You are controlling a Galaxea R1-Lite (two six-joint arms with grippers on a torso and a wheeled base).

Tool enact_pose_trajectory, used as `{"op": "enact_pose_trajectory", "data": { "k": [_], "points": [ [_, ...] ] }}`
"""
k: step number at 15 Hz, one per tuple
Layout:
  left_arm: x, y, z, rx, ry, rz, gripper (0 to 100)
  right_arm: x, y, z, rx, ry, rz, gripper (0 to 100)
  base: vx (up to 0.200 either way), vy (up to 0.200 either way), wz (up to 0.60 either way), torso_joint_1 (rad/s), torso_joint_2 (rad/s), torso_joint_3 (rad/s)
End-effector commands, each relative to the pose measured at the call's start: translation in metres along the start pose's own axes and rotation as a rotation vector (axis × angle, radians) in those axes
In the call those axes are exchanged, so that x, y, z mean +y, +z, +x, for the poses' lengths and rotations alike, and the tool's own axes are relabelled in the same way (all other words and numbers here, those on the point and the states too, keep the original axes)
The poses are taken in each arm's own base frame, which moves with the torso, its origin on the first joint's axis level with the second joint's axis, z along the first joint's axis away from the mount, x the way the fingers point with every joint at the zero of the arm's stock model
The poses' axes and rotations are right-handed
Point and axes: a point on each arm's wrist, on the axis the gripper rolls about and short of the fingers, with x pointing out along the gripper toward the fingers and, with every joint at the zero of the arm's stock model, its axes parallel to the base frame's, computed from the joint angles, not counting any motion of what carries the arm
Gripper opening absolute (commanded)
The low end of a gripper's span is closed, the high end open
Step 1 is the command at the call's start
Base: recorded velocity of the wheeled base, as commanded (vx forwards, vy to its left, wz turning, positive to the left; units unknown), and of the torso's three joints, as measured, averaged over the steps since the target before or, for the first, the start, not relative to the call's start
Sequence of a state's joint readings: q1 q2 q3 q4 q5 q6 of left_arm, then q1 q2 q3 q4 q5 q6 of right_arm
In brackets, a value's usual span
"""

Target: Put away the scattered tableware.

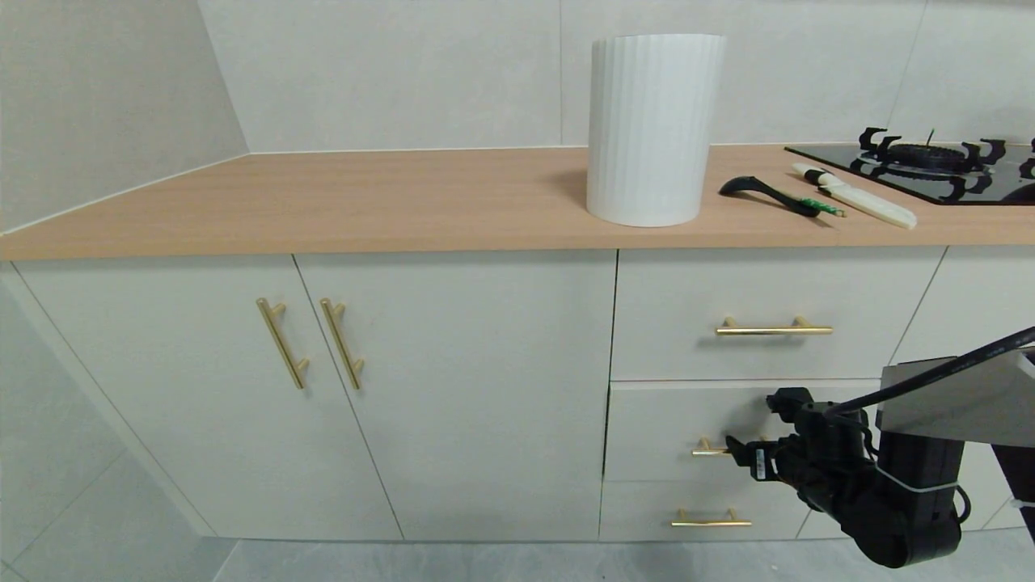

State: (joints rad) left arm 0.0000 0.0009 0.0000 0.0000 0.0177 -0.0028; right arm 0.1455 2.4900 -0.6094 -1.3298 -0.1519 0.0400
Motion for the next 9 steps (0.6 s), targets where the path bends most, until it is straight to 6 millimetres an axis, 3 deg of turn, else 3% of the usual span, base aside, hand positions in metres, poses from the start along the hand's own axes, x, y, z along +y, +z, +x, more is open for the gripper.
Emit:
{"op": "enact_pose_trajectory", "data": {
  "k": [1, 5, 9],
  "points": [
    [0.0, 0.0, 0.0, 0.001, -0.001, 0.0, 100, 0.0, -0.002, 0.0, 0.007, -0.002, -0.001, 100, 0.0, 0.0, 0.0, 0.0, 0.0, 0.0],
    [0.0, 0.0, 0.0, 0.001, 0.001, 0.0, 100, -0.002, 0.004, -0.015, 0.014, 0.0, -0.018, 100, 0.0, 0.0, 0.0, 0.0, 0.0, 0.0],
    [0.0, 0.0, 0.0, 0.001, 0.001, 0.0, 100, -0.007, 0.04, -0.064, 0.05, 0.043, -0.027, 100, 0.0, 0.0, 0.0, 0.0, 0.0, 0.0]
  ]
}}
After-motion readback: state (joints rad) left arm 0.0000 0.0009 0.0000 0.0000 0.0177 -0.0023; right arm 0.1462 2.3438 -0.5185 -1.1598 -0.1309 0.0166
